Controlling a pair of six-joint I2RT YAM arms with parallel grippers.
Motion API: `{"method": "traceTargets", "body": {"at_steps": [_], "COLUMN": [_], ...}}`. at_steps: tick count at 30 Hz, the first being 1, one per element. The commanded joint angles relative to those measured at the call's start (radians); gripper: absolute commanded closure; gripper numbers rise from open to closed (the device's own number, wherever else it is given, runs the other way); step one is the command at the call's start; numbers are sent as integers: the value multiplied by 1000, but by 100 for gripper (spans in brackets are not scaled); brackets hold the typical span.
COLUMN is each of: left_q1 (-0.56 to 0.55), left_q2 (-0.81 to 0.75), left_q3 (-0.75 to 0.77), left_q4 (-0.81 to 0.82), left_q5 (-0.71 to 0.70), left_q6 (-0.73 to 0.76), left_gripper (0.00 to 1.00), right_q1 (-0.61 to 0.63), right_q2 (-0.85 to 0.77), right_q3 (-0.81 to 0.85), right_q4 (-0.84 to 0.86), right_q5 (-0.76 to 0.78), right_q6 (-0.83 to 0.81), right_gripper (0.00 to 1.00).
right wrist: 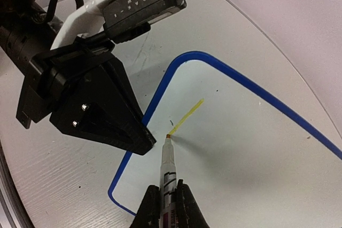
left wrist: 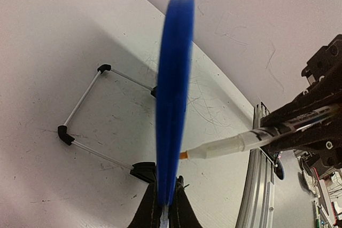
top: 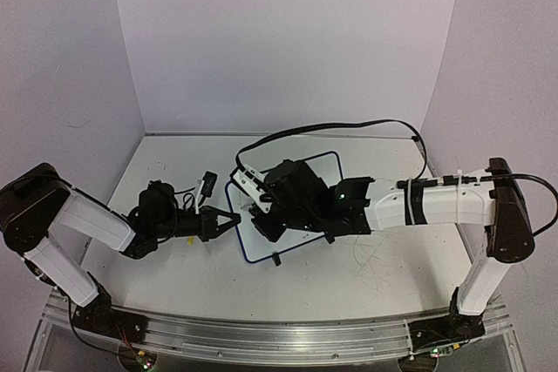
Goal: Write a sentence on the whiteboard
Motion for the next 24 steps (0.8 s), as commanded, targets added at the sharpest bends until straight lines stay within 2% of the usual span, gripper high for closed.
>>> {"method": "traceTargets", "body": {"at_steps": [1, 11, 15, 18, 24], "left_q1": [-2, -2, -2, -2, -2], "left_q2": [-27, -27, -22, -21, -21], "left_q3": [16, 12, 11, 9, 13], "left_q4": [0, -2, -3, -2, -7], "left_q5": [6, 3, 2, 2, -1], "left_q6": [3, 0, 0, 0, 8], "left_gripper": [100, 100, 100, 100, 100], "right_q1": [7, 10, 10, 9, -11], "right_q2": [-10, -23, -122, -188, -205], "right_q3": [-21, 10, 13, -14, -55], "right_q4": [-5, 0, 43, 49, 48], "right_q5": [-12, -11, -62, -33, 8], "right_q6": [28, 26, 53, 44, -10], "right_gripper": [100, 100, 100, 100, 100]}}
